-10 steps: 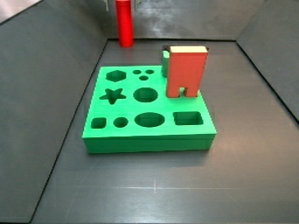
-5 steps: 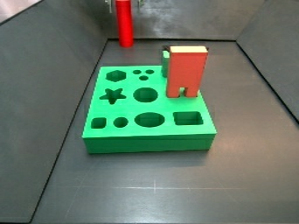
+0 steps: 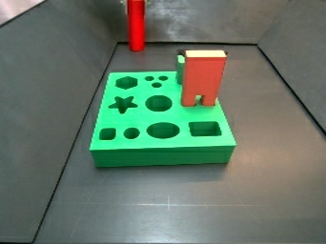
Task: Pick up the round object. Move up. Move to above the board. Insert the round object.
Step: Pick up the round object.
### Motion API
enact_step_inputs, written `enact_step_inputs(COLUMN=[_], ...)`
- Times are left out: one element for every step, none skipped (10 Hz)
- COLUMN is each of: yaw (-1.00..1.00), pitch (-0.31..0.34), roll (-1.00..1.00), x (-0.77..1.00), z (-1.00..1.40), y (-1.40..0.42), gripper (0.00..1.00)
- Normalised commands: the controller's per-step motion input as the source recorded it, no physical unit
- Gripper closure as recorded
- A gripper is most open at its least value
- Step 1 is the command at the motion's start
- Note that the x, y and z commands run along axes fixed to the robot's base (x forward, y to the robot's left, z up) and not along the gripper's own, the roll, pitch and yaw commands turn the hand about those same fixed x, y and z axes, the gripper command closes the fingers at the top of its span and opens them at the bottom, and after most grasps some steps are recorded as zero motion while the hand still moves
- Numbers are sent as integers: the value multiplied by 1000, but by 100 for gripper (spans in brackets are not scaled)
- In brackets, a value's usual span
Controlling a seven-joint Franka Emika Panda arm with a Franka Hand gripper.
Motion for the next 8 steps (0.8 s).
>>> enact_step_inputs(yaw=[0, 0, 0, 0, 0, 0, 0, 0], pitch=[0, 0, 0, 0, 0, 0, 0, 0], roll=[0, 0, 0, 0, 0, 0, 0, 0], x=[0, 0, 0, 0, 0, 0, 0, 0], z=[0, 0, 0, 0, 0, 0, 0, 0], y=[0, 0, 0, 0, 0, 0, 0, 0], gripper=[100, 100, 100, 100, 100, 100, 100, 100])
